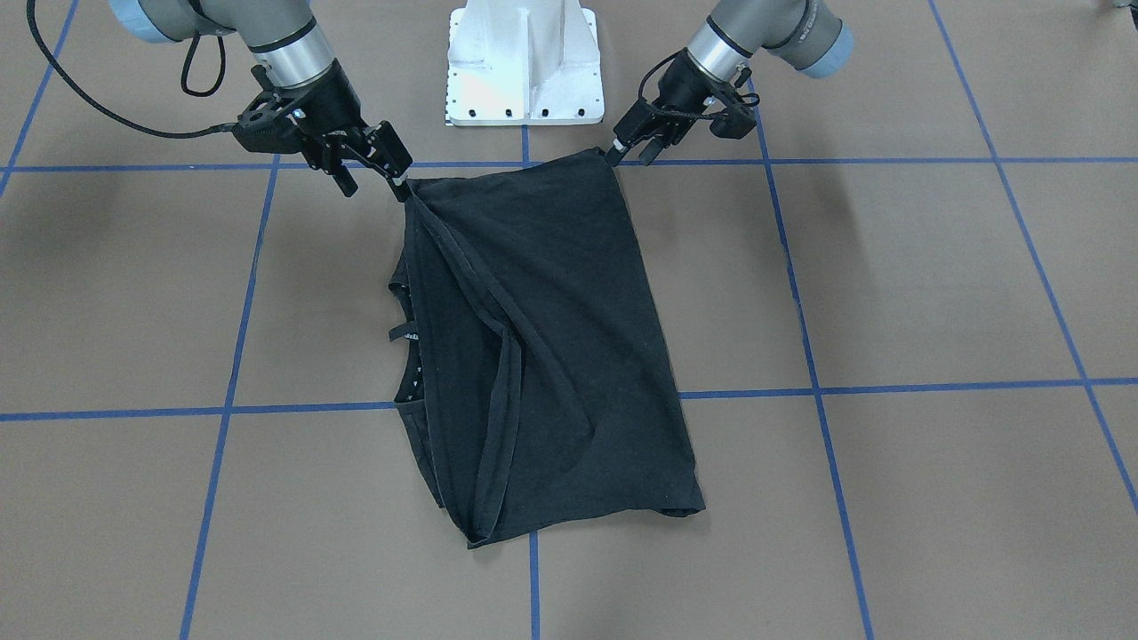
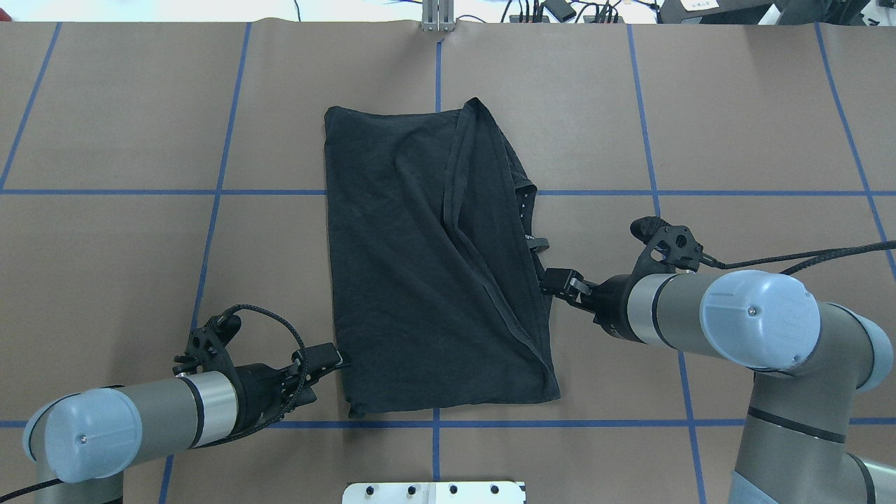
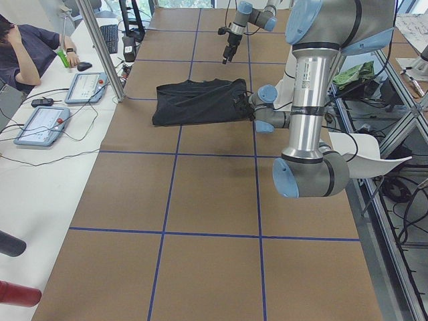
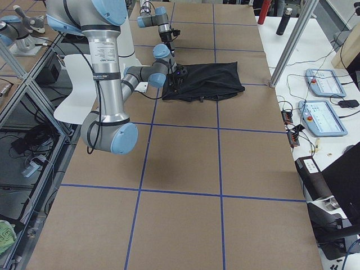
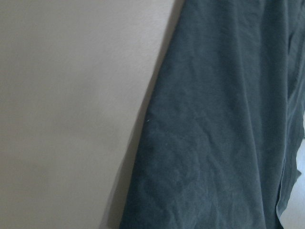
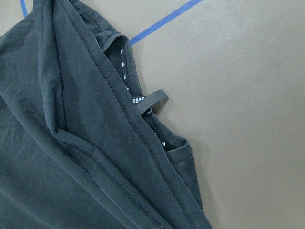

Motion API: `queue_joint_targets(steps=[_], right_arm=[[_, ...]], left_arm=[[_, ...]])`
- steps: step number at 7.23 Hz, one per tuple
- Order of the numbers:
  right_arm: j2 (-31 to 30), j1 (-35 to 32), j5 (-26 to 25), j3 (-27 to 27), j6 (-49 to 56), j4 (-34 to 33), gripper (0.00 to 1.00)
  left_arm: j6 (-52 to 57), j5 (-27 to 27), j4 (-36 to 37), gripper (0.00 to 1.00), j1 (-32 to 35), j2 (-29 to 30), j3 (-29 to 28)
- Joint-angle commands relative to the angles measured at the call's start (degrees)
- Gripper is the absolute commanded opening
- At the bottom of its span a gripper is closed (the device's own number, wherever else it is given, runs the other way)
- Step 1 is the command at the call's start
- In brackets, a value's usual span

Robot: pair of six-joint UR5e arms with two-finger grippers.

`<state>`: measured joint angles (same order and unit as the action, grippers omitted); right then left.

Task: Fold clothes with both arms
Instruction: 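Lower the left gripper to the shirt's near corner while the right moves to the collar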

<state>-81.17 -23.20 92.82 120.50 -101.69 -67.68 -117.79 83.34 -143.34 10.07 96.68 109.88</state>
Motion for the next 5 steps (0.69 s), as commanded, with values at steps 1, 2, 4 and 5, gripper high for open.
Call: queue_joint_targets(steps=[1, 2, 4, 5], right_arm=[[-0.04, 0.00, -0.01, -0.09, 0.00, 0.17, 1.00], [-0.04, 0.00, -0.01, -0.09, 0.00, 0.18, 1.00], [0.04, 0.09, 0.08, -0.09, 0.00, 0.17, 1.00], [0.13, 0.09, -0.01, 0.00, 0.00, 0.18, 1.00]], left_arm=[[-1.48, -1.78, 0.34, 0.99, -2.49, 3.06, -3.42], [-1.13, -1.61, 0.34, 0.99, -3.72, 2.99, -3.79], [-0.78, -1.52, 0.34, 0.95, -5.32, 3.24, -3.88], [-0.78, -1.52, 0.34, 0.77, -5.41, 3.25, -3.88]])
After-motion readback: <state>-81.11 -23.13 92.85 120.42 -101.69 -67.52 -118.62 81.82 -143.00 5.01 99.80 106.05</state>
